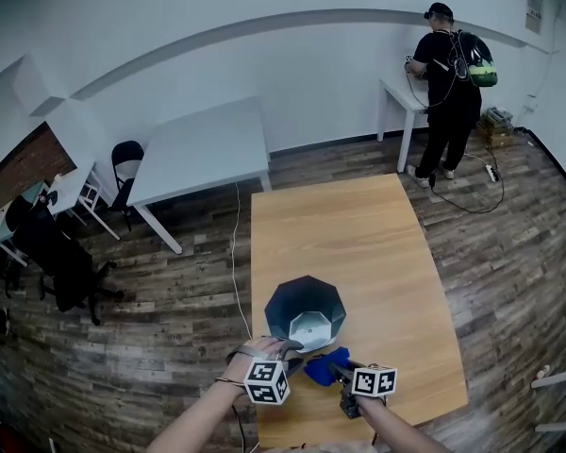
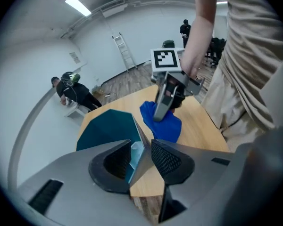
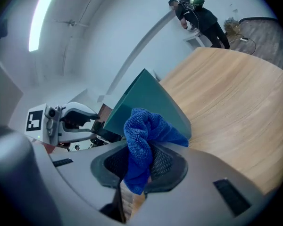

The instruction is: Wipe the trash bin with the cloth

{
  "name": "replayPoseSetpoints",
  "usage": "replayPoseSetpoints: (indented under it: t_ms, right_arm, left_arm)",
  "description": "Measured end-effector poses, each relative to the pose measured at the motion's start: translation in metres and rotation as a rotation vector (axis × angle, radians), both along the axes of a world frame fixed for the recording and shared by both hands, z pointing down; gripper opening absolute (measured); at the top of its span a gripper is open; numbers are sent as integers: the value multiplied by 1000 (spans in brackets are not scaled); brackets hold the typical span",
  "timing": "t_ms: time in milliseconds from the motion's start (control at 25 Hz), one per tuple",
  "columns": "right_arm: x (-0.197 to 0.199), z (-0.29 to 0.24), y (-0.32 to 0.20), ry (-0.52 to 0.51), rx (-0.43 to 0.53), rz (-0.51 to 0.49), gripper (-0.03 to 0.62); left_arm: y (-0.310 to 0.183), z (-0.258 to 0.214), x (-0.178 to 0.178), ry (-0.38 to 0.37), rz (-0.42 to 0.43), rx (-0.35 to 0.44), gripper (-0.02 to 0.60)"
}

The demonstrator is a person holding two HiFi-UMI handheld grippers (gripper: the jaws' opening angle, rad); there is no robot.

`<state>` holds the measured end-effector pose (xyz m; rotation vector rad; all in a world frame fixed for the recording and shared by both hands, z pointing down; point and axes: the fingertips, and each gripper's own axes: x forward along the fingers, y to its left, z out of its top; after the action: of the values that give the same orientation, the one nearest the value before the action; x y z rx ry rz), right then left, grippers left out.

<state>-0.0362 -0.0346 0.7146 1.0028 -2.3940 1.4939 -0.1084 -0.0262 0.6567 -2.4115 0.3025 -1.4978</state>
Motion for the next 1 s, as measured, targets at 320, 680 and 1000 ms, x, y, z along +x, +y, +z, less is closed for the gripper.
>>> replayPoseSetpoints:
  t_ms: [320, 680, 1000]
  right_arm:
    - [3, -33, 12, -43, 34, 20, 80]
    - [-15, -61, 5, -101, 44, 42, 80]
    - [-16, -54, -13, -71, 46, 42, 80]
  left_arm:
    - [-2, 28, -22, -161, 36, 49, 169]
    - [-16, 37, -23, -257, 60, 141, 77]
    - [0, 38, -2, -251, 108, 125, 54]
